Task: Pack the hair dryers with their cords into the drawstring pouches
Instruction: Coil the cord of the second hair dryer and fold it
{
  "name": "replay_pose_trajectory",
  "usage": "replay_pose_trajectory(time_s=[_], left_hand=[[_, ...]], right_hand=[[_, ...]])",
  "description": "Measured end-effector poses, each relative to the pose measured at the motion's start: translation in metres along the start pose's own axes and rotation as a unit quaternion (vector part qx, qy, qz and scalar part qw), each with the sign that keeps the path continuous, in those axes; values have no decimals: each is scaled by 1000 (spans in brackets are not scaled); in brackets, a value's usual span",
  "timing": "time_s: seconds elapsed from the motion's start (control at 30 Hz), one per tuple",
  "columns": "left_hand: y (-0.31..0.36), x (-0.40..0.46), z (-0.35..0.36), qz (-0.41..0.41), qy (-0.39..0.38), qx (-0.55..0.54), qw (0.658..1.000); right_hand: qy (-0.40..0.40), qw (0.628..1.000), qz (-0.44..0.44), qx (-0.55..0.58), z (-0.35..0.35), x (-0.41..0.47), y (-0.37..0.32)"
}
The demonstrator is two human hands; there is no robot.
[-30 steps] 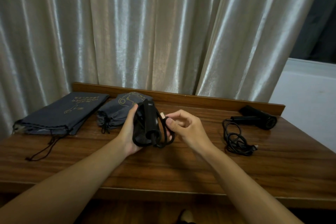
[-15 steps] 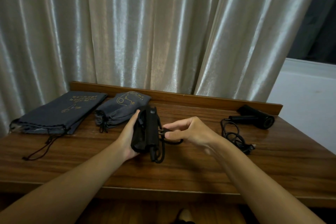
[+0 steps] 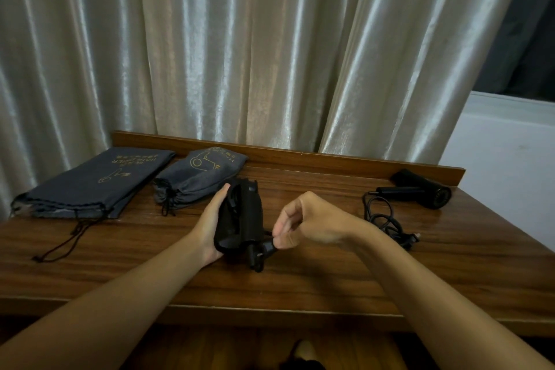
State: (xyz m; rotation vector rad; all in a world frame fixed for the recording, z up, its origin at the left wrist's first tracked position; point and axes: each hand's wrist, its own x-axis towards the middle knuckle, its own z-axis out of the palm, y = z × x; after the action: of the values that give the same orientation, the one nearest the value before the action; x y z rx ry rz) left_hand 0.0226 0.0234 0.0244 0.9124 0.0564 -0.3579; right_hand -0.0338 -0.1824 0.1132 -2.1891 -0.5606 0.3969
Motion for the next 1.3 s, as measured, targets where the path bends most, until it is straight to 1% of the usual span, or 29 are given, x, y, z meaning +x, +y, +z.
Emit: replay_pose_trajectory(time_s=[0.07,0.27,0.43,0.57,0.73,0.87,0.93,1.0,1.1,1.17,1.23,1.3], left_hand=[[1,-1,-1,-1,1,2,1000],[4,0,-5,-8,-10,-29,1000],[3,1,-8,-16,-15,-46,999],[2,4,-11,-23,-3,-40,999],[1,7,-12,-18,-3,-32,999],[0,5,-9,-26,-5,-35,999],[0,4,-8,-24,-5,-48,999],[0,3,-8,-17,-4,-48,999],[1,3,-9,-15,8,-63,998],[0,4,-8,-13,8,-74,997],[0,5,-8,-8,5,-82,997],[0,6,-9,-10,12,-90,996]], right_hand=[[-32,999,-7,-23,-2,1,-2],[-53,997,-47,-6,-5,-2,-1],[-25,999,-31,18,1,2,1],[1,1000,-6,3,2,7,-5],[27,998,4,-49,3,12,-15],[76,986,-16,-150,8,18,-22],[87,977,-31,-193,13,19,-25],[82,967,-51,-237,19,19,-26],[60,961,-73,-260,25,19,-26],[71,961,-80,-256,27,21,-23],[116,973,-75,-185,28,21,-18],[168,974,-82,-125,31,23,-12]])
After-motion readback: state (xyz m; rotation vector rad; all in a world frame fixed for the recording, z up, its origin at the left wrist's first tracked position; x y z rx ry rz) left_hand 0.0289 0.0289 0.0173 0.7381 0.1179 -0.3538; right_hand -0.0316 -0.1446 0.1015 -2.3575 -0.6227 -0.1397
